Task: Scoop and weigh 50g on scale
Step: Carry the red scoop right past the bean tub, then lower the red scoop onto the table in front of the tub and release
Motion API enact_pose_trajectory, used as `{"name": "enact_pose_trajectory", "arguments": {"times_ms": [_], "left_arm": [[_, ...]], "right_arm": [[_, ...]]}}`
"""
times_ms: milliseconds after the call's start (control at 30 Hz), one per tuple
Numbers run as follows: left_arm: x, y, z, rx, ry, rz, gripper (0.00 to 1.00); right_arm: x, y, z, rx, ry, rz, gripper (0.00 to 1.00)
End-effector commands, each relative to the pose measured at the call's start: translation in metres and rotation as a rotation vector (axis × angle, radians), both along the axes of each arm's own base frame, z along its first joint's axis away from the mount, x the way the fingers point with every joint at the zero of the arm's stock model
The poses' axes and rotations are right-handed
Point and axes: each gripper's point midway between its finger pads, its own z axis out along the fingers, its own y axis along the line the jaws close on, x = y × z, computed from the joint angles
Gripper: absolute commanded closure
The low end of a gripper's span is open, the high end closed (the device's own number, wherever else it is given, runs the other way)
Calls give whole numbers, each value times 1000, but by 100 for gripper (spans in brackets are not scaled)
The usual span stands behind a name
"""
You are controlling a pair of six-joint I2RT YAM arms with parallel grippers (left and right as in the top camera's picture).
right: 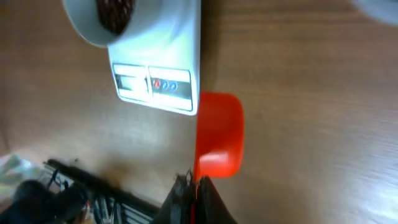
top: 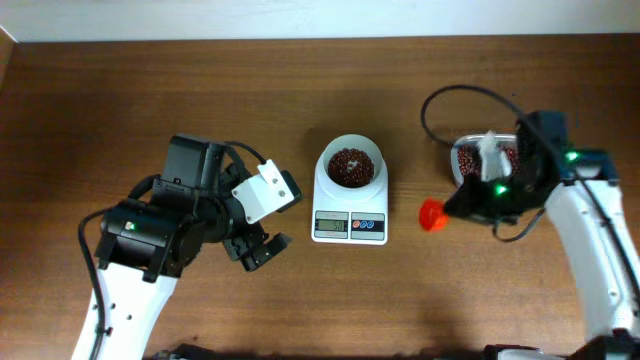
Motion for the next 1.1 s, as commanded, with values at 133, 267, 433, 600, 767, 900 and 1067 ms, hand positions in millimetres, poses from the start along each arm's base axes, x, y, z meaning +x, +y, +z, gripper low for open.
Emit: {"name": "enact_pose_trajectory", "arguments": {"times_ms": [133, 267, 433, 600, 767, 900, 1067], "left_arm": [[2, 1, 7, -8, -20, 9, 1], [2, 1, 7, -8, -20, 9, 1], [2, 1, 7, -8, -20, 9, 1], [2, 1, 7, -8, -20, 9, 1], [2, 1, 7, -9, -20, 9, 1], [2, 1, 7, -8, -20, 9, 1], [2, 1, 7, -8, -20, 9, 1]], "right_arm": [[-40, 33, -68, 248, 77, 7, 96], [-51, 34, -89, 335, 64, -27, 96], [-69, 26, -109, 359, 96, -93, 96], [-86, 22, -124, 353, 128, -119, 96], [-90, 18, -130, 324, 137, -120, 96], [-84, -1, -134, 295, 129, -200, 96], [-72, -23, -112, 427, 11, -287, 96]]}}
